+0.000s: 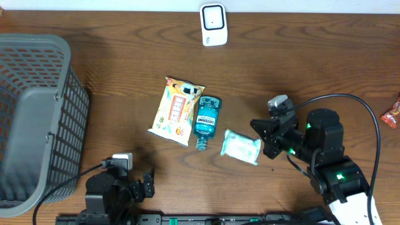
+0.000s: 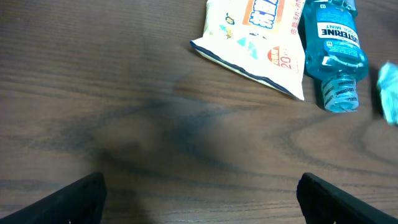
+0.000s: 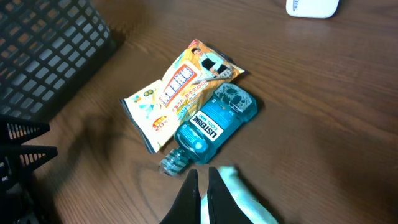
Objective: Scan the item barcode
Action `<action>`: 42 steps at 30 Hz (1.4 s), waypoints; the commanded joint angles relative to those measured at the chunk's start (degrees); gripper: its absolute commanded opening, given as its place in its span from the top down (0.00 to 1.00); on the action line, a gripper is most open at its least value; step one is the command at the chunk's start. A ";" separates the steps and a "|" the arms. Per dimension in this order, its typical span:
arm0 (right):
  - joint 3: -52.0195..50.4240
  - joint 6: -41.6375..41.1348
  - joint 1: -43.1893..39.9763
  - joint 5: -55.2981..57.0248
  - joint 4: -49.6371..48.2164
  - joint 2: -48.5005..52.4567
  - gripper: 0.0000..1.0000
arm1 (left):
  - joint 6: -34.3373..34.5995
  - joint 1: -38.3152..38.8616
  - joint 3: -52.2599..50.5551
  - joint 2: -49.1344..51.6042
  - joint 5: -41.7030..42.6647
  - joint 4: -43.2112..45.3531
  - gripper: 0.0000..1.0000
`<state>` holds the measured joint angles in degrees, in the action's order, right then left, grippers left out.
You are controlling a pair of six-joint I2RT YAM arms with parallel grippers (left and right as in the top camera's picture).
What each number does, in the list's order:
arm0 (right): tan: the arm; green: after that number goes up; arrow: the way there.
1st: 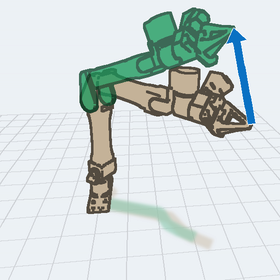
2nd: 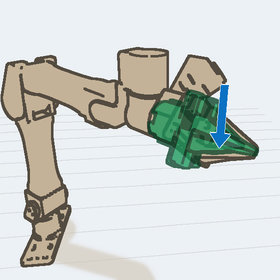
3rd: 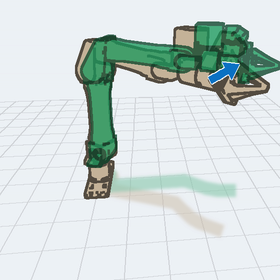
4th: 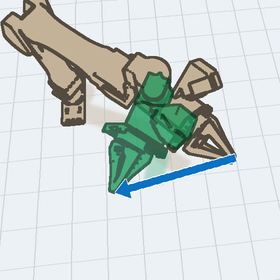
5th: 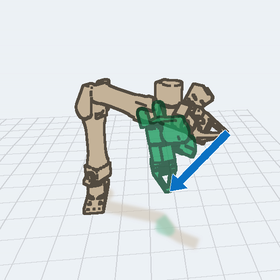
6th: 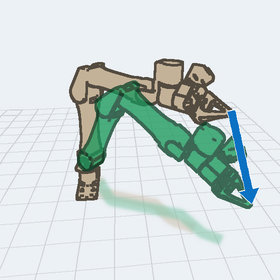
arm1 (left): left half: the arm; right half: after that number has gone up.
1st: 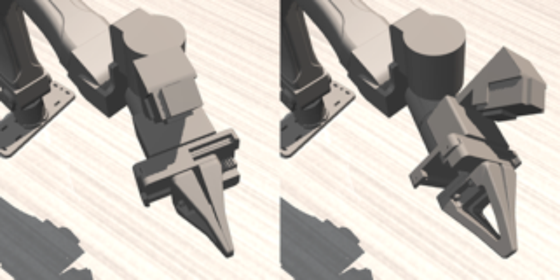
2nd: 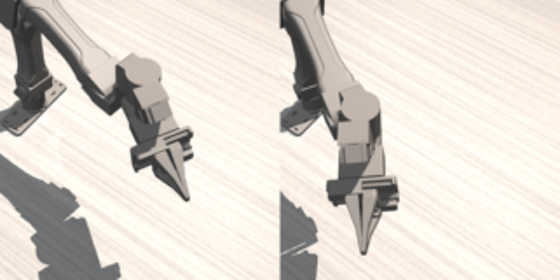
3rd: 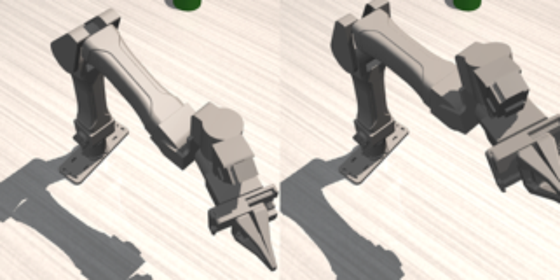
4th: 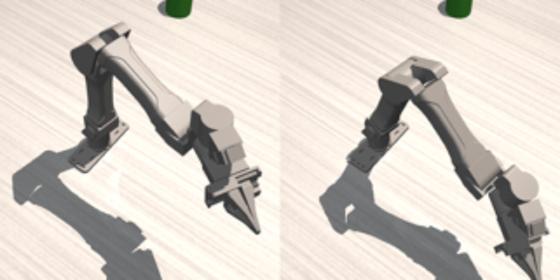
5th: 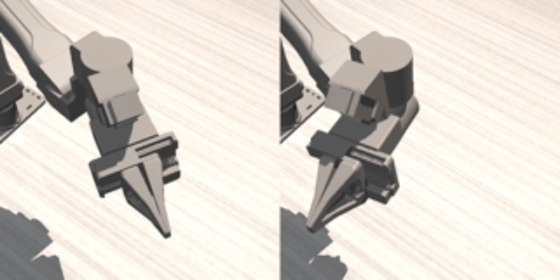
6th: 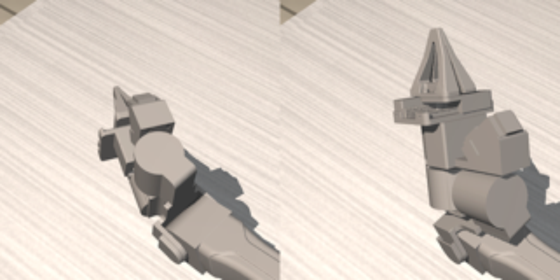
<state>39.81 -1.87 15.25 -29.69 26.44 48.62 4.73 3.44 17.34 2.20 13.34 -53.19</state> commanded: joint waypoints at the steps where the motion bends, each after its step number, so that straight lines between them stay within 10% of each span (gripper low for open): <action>1: 0.63 1.29 0.09 -0.72 0.70 1.42 0.76 | 0.28 0.13 -0.63 -0.07 -0.13 -1.68 0.02; 6: 0.61 0.31 0.07 3.23 5.18 5.31 0.42 | 0.28 0.13 -0.63 -0.07 -0.13 -1.68 0.02; 18: -1.90 -24.33 0.07 7.32 8.20 23.85 0.54 | 0.28 0.13 -0.63 -0.07 -0.13 -1.68 0.02; 29: -3.72 -34.82 0.07 17.31 12.76 25.55 0.28 | 0.28 0.13 -0.63 -0.07 -0.13 -1.68 0.02; 36: -12.02 -37.97 0.09 10.95 -1.38 25.66 0.29 | 0.28 0.13 -0.63 -0.07 -0.13 -1.68 0.02; 42: -17.00 -39.17 0.09 8.74 -9.57 26.53 0.54 | 0.28 0.13 -0.63 -0.07 -0.13 -1.68 0.02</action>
<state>25.32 -40.21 15.22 -18.50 17.98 73.89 4.71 3.44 17.34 2.20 13.34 -53.21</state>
